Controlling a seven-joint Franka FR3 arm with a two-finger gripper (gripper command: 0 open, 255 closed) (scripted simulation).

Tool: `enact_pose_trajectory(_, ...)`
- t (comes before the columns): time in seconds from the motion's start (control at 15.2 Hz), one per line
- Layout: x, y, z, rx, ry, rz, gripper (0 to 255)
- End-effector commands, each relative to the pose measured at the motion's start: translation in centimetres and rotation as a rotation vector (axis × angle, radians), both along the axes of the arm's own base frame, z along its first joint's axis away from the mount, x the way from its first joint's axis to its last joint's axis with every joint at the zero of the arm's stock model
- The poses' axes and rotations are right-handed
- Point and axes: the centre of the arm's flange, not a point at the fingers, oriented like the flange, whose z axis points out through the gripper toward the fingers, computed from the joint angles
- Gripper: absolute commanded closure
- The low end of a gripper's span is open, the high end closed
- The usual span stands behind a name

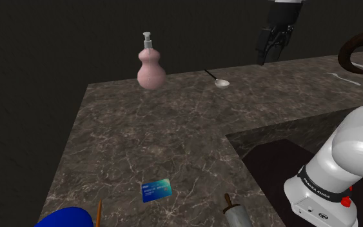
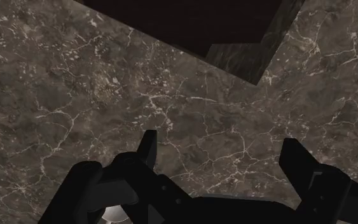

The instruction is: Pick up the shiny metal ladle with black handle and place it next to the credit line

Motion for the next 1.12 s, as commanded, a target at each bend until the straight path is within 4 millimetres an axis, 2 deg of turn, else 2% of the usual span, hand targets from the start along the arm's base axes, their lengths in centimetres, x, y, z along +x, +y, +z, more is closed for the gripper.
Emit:
enact_pose_trajectory(0.0, 0.0, 0.0, 0.0, 0.0, 0.0, 0.0, 0)
enact_pose_trajectory(1.06, 15.4, -7.6, -10.5, -0.002, -0.068, -0.177, 0)
